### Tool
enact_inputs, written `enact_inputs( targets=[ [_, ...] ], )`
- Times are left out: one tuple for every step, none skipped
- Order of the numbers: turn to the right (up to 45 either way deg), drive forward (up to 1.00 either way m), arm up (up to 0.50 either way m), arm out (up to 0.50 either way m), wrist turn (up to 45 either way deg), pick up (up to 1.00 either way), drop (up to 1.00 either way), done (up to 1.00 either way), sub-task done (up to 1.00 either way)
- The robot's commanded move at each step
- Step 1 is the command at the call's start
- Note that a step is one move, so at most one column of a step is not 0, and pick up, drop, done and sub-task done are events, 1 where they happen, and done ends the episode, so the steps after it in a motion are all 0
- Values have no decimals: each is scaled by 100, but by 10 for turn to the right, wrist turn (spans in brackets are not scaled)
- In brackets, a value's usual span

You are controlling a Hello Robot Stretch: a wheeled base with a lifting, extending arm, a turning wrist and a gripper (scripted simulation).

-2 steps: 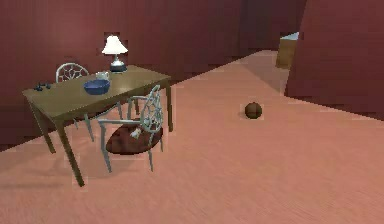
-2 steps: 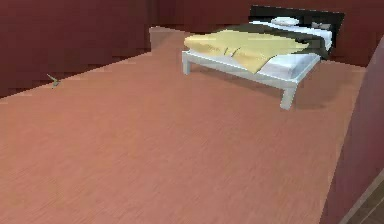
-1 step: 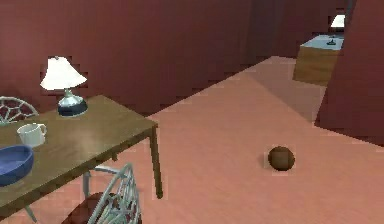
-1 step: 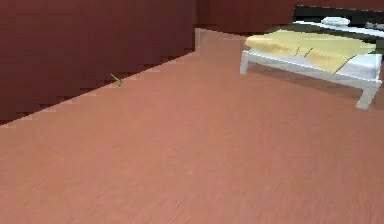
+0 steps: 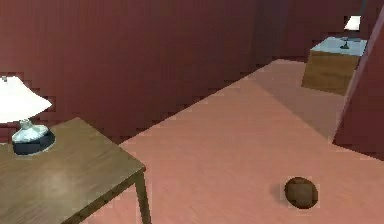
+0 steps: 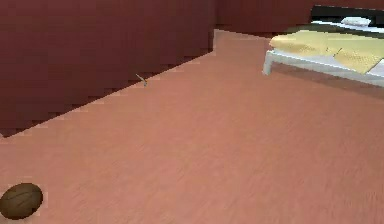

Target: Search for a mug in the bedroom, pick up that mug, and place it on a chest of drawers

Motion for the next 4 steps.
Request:
enact_inputs(
  targets=[
    [-450,0,0,0,0,0,0,0,0],
    [-450,0,0,0,0,0,0,0,0],
    [-450,0,0,0,0,0,0,0,0],
    [-120,0,0,0,0,0,0,0,0]
  ],
)
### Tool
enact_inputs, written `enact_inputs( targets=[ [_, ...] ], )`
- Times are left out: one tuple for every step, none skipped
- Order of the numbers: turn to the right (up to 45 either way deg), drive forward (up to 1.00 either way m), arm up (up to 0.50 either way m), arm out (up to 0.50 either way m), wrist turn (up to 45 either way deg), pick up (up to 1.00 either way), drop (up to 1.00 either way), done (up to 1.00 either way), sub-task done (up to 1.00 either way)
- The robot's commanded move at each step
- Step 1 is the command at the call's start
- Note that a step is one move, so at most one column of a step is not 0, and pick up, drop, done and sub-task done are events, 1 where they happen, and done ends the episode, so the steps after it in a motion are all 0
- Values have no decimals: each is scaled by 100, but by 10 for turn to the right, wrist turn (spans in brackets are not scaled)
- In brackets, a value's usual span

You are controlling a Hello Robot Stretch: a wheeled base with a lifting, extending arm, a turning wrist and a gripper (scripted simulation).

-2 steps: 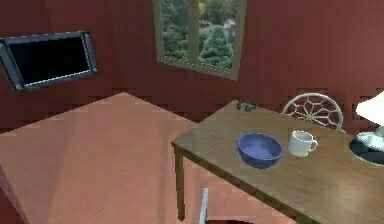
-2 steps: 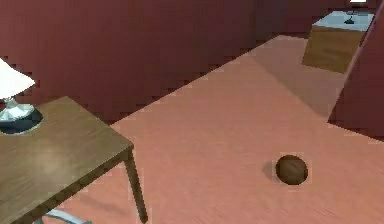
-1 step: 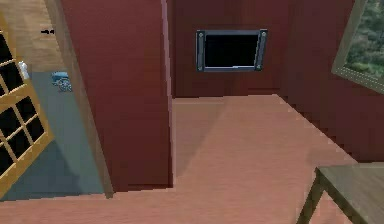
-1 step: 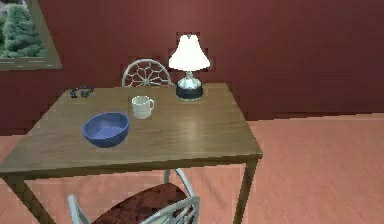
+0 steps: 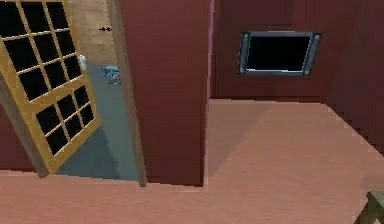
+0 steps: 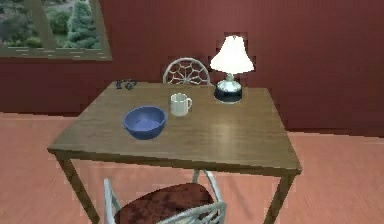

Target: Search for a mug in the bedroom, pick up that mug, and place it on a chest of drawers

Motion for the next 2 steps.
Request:
enact_inputs(
  targets=[
    [450,0,0,0,0,0,0,0,0],
    [450,0,0,0,0,0,0,0,0]
  ],
)
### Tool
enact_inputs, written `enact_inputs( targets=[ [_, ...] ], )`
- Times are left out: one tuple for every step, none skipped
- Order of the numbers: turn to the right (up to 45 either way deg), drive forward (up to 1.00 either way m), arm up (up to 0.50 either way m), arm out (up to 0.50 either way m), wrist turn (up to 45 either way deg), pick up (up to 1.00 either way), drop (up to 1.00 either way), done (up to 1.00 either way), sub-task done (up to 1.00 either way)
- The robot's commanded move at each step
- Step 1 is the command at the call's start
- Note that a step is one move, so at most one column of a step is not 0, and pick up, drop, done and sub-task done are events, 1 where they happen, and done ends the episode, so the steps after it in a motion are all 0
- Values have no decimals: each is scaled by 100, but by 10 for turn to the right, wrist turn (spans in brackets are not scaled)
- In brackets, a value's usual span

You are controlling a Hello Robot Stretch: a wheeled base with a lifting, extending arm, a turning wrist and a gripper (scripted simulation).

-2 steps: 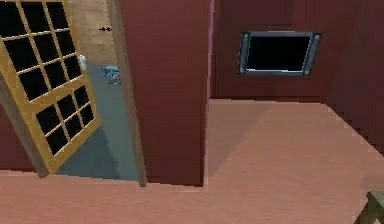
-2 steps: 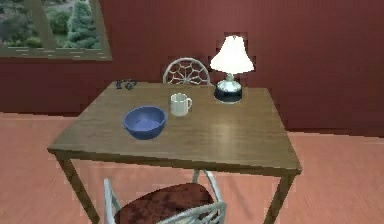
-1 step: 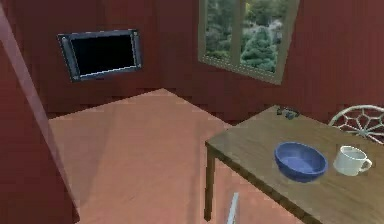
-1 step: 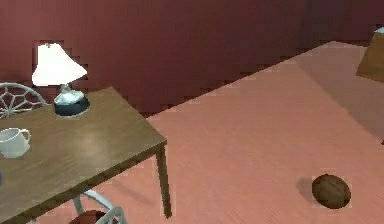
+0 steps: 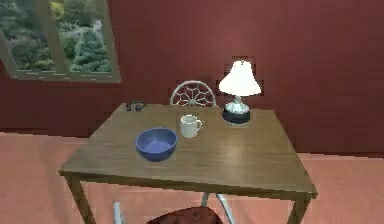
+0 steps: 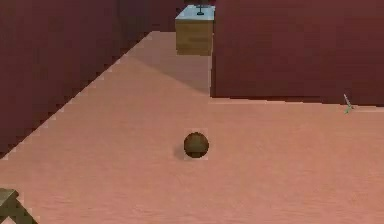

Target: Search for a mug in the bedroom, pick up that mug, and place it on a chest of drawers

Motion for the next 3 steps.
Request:
enact_inputs(
  targets=[
    [450,0,0,0,0,0,0,0,0],
    [90,0,0,0,0,0,0,0,0],
    [0,85,0,0,0,0,0,0,0]
  ],
)
